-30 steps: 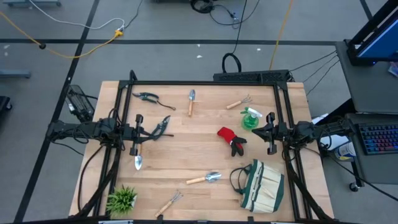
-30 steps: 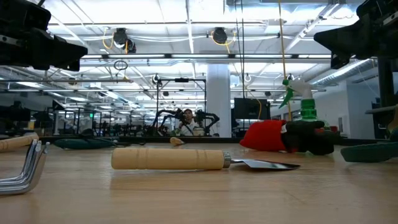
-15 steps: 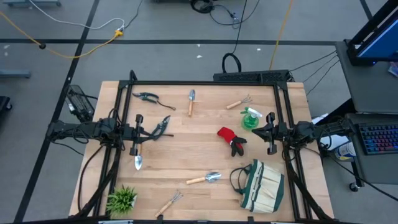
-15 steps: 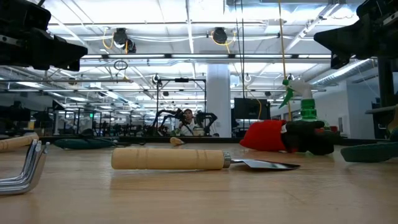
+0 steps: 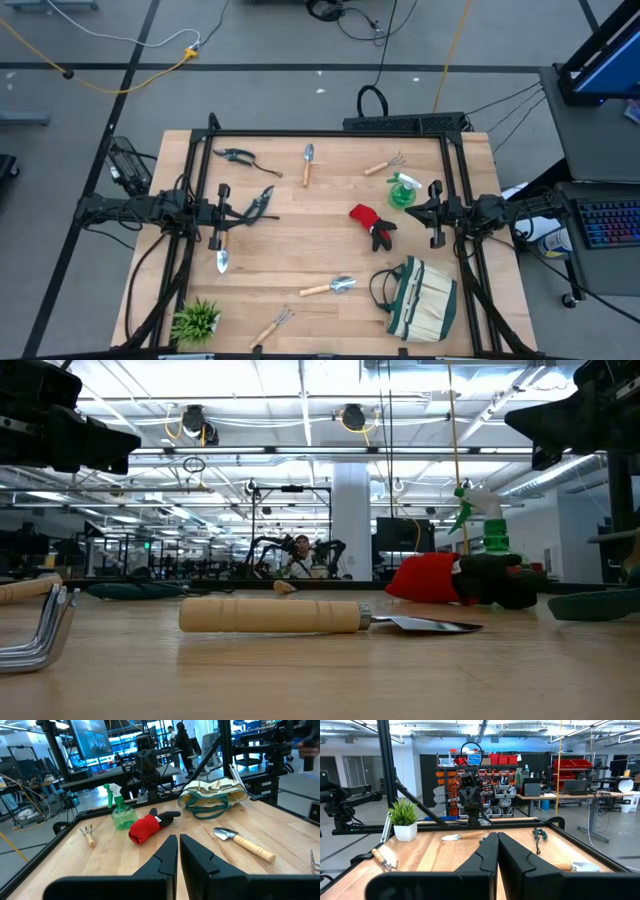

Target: Pick & Place Garden tools in Gardening bag

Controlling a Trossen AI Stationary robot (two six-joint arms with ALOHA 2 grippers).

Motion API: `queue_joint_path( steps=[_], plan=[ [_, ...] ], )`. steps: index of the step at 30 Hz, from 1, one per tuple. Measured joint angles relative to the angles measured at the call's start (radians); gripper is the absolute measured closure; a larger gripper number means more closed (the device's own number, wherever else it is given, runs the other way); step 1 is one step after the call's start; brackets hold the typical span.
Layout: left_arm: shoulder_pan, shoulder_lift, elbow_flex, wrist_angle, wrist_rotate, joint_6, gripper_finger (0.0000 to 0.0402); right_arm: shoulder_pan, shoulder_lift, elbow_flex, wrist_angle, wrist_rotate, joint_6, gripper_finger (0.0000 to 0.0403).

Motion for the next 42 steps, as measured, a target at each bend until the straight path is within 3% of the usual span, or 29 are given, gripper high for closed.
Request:
queue_joint_path(
  steps=[6, 12, 17, 19, 23, 34, 42],
  plan=[
    [0.0, 0.0, 0.0, 0.0, 0.0, 0.0, 0.0376, 0.0, 0.002, 0.0, 0.009, 0.002, -0.013, 0.0399],
    [0.0, 0.0, 0.0, 0.0, 0.0, 0.0, 0.0376, 0.0, 0.002, 0.0, 0.105, 0.003, -0.187, 0.0399],
    [0.0, 0.0, 0.0, 0.0, 0.0, 0.0, 0.0376, 0.0, 0.005, 0.0, 0.199, -0.012, -0.103, 0.0398],
    [0.0, 0.0, 0.0, 0.0, 0.0, 0.0, 0.0376, 0.0, 0.006, 0.0, 0.197, -0.076, -0.101, 0.0393],
    [0.0, 0.0, -0.001, 0.025, -0.005, 0.0, 0.0376, 0.0, 0.027, 0.0, 0.234, -0.176, -0.071, 0.0364],
    [0.0, 0.0, 0.0, 0.043, -0.008, 0.0, 0.0376, 0.001, 0.169, 0.0, 0.344, -0.189, 0.005, 0.0255],
    [0.0, 0.0, 0.0, 0.044, -0.008, -0.002, 0.0376, 0.001, 0.363, 0.025, 0.51, -0.334, 0.101, 0.0246]
  ],
)
